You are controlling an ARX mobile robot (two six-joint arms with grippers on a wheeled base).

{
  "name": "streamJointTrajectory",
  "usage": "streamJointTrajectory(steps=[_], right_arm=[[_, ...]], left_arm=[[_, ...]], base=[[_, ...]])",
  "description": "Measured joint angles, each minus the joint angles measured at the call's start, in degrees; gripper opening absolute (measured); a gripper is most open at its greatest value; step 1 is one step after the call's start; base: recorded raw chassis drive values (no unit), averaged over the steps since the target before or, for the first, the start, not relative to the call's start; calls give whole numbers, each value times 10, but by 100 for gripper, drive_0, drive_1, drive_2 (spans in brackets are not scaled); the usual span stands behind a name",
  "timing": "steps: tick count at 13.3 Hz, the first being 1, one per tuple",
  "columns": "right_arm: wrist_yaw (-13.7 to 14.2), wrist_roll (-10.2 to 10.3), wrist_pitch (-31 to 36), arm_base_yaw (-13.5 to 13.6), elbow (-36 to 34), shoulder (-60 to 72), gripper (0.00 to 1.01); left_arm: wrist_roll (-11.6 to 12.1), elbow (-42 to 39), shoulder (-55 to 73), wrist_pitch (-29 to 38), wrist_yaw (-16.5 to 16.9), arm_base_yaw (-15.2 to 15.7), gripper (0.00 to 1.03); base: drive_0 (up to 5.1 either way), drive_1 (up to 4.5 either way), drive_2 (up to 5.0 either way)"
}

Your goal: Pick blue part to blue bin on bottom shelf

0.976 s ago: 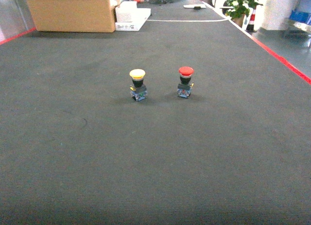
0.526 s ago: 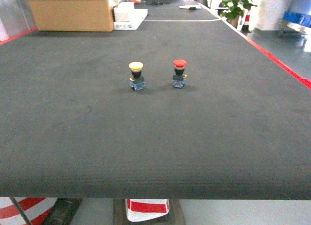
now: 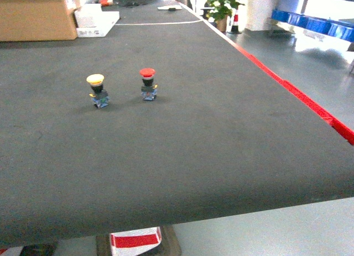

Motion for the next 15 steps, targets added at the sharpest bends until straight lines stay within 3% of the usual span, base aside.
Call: streamJointTrajectory(steps=[15], right_arm=[[0,0,0,0,0,0,98]], left_arm=[[0,0,0,0,0,0,44]], base=[[-161,-161,-161]])
